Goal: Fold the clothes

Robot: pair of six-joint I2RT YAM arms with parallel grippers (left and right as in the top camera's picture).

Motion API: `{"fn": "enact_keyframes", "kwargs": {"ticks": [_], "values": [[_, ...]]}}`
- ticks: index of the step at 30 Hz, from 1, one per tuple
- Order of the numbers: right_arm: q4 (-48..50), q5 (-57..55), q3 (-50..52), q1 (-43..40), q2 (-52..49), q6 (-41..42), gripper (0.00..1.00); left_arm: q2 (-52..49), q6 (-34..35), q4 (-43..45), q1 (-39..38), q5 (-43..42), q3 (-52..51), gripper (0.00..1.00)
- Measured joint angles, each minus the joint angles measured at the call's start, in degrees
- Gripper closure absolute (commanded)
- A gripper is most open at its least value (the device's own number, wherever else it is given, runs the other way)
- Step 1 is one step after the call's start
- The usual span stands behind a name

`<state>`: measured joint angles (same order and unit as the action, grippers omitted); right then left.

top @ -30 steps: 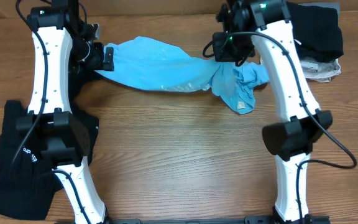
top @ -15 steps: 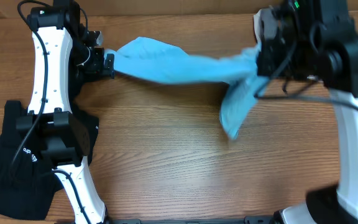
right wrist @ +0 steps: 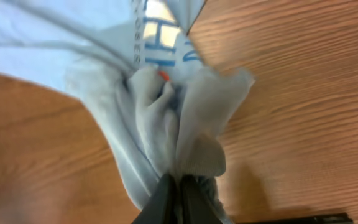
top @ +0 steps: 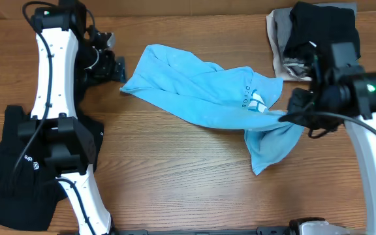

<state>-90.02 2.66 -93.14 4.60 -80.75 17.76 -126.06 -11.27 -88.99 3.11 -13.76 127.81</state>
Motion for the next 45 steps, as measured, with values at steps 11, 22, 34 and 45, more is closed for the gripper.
{"fn": "enact_keyframes", "kwargs": {"ticks": [11,22,34,45], "values": [[6.7,-0.1,3.2,-1.9,1.1,-0.3,0.96,-0.1,9.7,17.0,-8.8,3.9,-13.2,0.03],[9.4,-0.1,3.2,-1.9,1.1,-1.1,0.96,-0.1,26.4,19.8,-3.7,6.6,-16.5,0.15],[9.5,-0.1,3.2,-1.9,1.1,-1.3,0.96,-0.1,32.4,29.5,-2.6,6.7,-25.1,0.36],[9.5,-0.1,3.2,-1.9,1.1,-1.3,0.95,-0.1,33.2,39.9,-2.3,6.7,-32.0,0.39]]}}
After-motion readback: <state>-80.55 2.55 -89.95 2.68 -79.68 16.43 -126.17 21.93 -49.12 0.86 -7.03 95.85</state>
